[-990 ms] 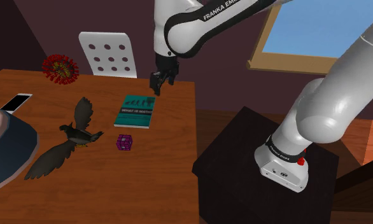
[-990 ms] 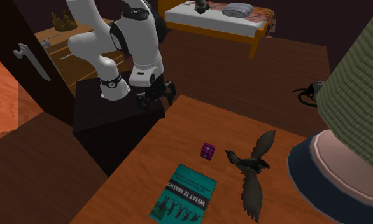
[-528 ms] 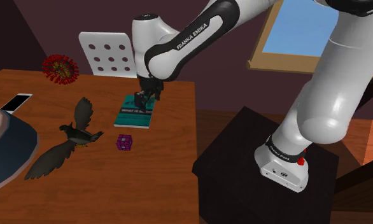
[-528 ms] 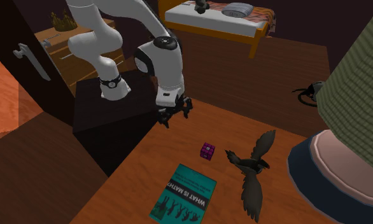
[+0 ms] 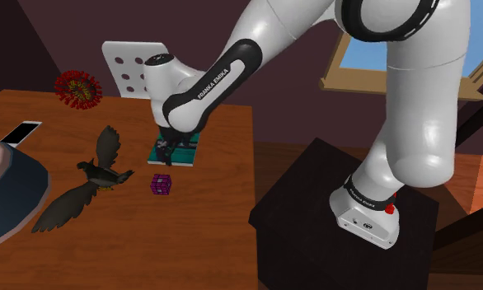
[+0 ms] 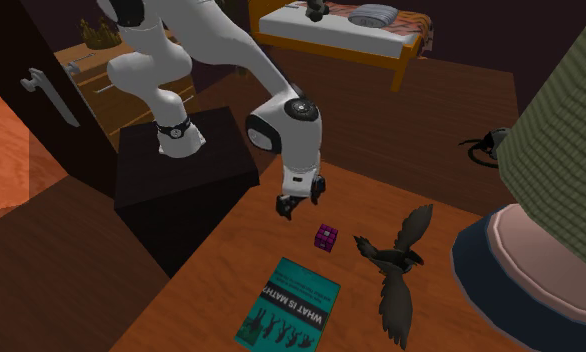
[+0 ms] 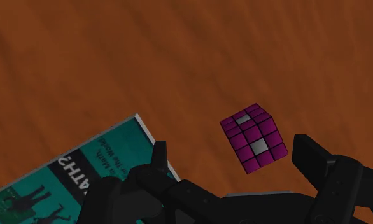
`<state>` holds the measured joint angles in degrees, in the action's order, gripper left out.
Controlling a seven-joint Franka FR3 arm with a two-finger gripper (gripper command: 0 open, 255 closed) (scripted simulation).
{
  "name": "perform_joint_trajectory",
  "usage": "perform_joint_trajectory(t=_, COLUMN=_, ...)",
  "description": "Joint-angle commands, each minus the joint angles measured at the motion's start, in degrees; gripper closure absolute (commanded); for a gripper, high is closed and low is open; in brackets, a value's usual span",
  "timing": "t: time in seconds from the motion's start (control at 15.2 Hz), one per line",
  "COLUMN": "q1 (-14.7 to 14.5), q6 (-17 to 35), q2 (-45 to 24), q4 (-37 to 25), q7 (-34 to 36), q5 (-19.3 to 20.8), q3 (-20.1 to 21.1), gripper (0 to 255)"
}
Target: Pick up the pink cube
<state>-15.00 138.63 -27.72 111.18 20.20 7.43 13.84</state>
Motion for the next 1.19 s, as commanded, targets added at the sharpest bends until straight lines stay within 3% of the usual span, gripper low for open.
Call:
perform_joint_trajectory(t=0.0, q1=-1.52, q6=-0.2, q2=-4.62, q4=-4.17, q7=0.99, q5=1.1, q3=-0.4, gripper=0)
perform_joint_trajectory(t=0.46, q1=-6.3, q6=-2.58, q2=-19.42, q4=-19.35, q7=2.59, q5=3.12, q3=-1.54, gripper=0)
perform_joint_trajectory(t=1.06, q1=-6.94, q6=0.29, q2=-24.13, q4=-21.21, q7=2.82, q5=3.79, q3=-2.35, gripper=0)
perform_joint_trajectory(t=1.12, q1=-6.97, q6=0.25, q2=-24.06, q4=-21.19, q7=2.86, q5=3.78, q3=-2.34, gripper=255)
